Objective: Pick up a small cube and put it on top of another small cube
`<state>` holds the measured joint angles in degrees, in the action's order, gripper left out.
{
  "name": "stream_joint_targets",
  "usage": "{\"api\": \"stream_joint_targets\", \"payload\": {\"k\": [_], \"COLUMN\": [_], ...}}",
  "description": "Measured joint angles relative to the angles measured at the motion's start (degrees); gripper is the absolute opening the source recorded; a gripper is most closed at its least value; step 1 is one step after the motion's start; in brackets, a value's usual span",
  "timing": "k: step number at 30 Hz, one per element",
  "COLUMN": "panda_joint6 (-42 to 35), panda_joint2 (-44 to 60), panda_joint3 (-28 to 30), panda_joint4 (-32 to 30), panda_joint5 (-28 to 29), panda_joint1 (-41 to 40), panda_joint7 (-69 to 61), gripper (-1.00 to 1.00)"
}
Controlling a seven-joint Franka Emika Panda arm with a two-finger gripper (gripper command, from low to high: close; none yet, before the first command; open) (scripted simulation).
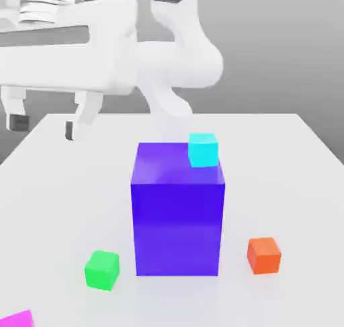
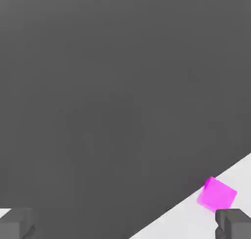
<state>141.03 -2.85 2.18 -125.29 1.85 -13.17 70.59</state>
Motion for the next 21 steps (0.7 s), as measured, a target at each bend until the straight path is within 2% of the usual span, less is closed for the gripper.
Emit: {"api": "stream_joint_targets", "payload": {"k": [13, 17, 18, 21], "panda_joint6": [5.8, 10.8, 12.1, 12.2], "panda_joint2": [27.1, 35.4, 37.1, 37.1], "panda_joint3": [3.4, 2.7, 2.4, 2.4], "panda_joint4": [4.1, 5.8, 6.2, 6.2], "panda_joint5": [-5.8, -7.4, -7.6, -7.6], "panda_joint1": [-5.5, -6.8, -7.0, -7.0], "panda_joint7": [10.8, 11.0, 10.9, 10.8], "gripper": [0.00, 0.00, -1.00, -1.00]}}
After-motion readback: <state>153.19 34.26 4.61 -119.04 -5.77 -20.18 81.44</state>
